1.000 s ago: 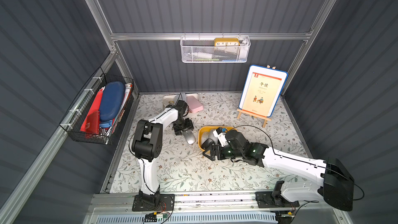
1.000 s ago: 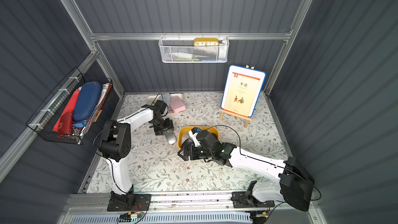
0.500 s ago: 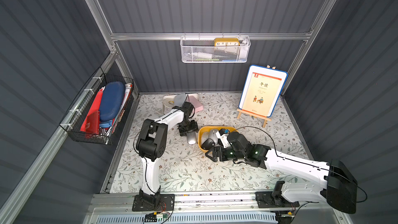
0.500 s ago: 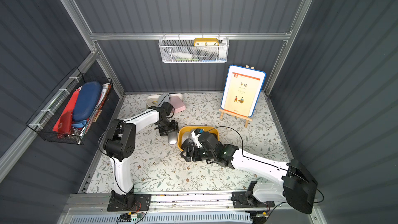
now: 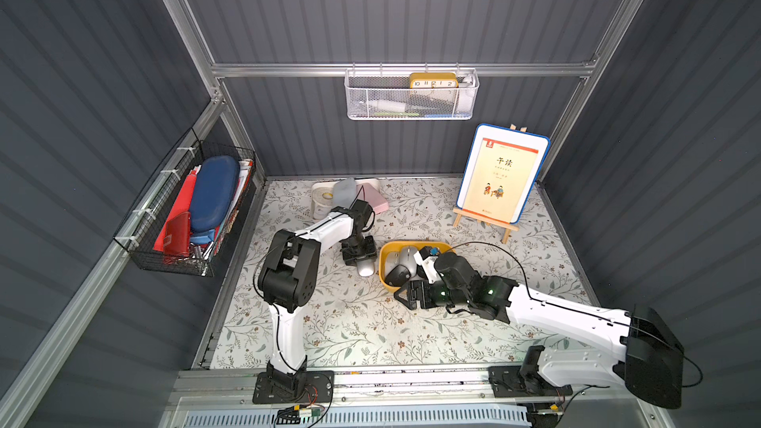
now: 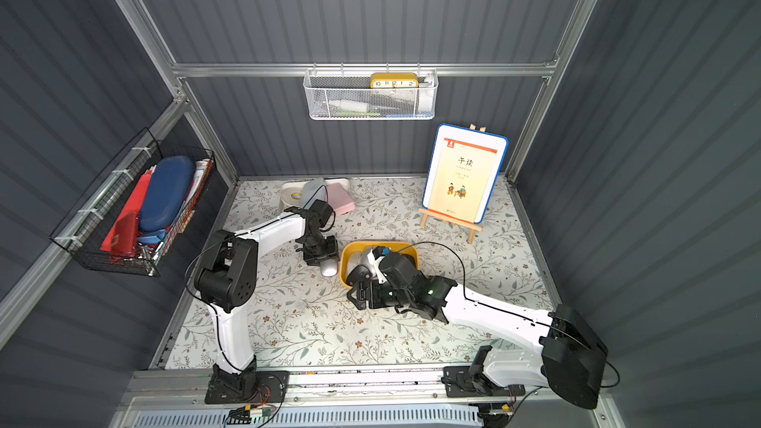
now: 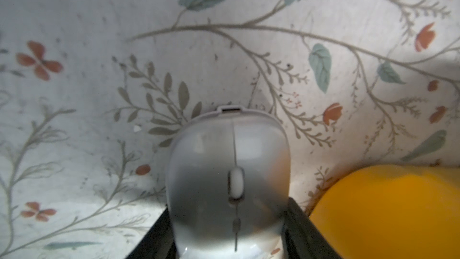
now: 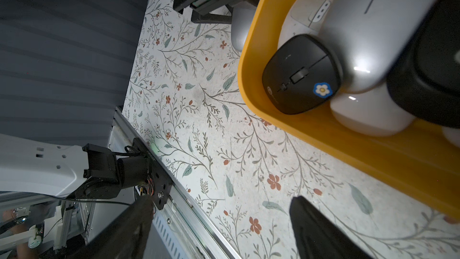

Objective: Put the mouse in the storage box
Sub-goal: Pick up the mouse from the center of the board, then place the mouse in the storage box.

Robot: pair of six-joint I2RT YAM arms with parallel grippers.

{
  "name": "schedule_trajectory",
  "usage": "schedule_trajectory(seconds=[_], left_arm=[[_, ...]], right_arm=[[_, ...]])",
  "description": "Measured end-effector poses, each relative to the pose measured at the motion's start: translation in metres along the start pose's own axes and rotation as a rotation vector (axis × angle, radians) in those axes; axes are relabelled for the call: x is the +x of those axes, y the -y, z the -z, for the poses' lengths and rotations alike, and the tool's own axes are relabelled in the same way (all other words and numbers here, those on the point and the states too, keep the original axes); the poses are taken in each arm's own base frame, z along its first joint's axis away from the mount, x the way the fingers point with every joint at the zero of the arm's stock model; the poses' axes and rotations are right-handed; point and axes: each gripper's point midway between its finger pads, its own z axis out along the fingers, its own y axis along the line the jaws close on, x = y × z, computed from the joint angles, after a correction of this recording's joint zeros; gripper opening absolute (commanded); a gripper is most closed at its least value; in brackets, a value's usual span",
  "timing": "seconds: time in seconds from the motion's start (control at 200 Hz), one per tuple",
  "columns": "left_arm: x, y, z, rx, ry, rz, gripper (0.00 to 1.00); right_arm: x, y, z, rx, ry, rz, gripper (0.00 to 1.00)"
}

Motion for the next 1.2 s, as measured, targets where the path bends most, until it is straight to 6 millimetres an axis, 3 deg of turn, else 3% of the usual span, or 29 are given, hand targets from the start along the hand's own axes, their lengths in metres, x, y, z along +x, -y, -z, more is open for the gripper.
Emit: schedule_trajectory(seconds=[0.31,0.52,0.755,0.921,1.051,1.201], left_arm=[[0.008,-0.009,0.012,-0.047,0.004,0.014,0.53],[0.01,-0.006,0.057,-0.023,0.09,0.003,0.53],[0.024,0.011,0.099,0.037,0.164,-0.042,0.53],[0.037,0.023,0.114,0.061,0.179,-0.071,0.53],[0.046,0.035,0.13,0.097,0.194,-0.1,0.53],[0.049,0.079,0.148,0.164,0.225,-0.182,0.53]], right_arm=[[0.008,0.02,-0.007,0.052,0.008,-0.011,0.9],[-0.006,0.032,-0.028,0.122,0.035,-0.005,0.9],[-0.044,0.011,-0.038,0.091,0.082,0.015,0.9],[-0.063,0.019,-0.02,0.098,0.124,-0.002,0.9],[-0.089,0.031,0.019,0.109,0.221,-0.043,0.9],[-0.101,0.048,0.063,0.14,0.311,-0.057,0.89]])
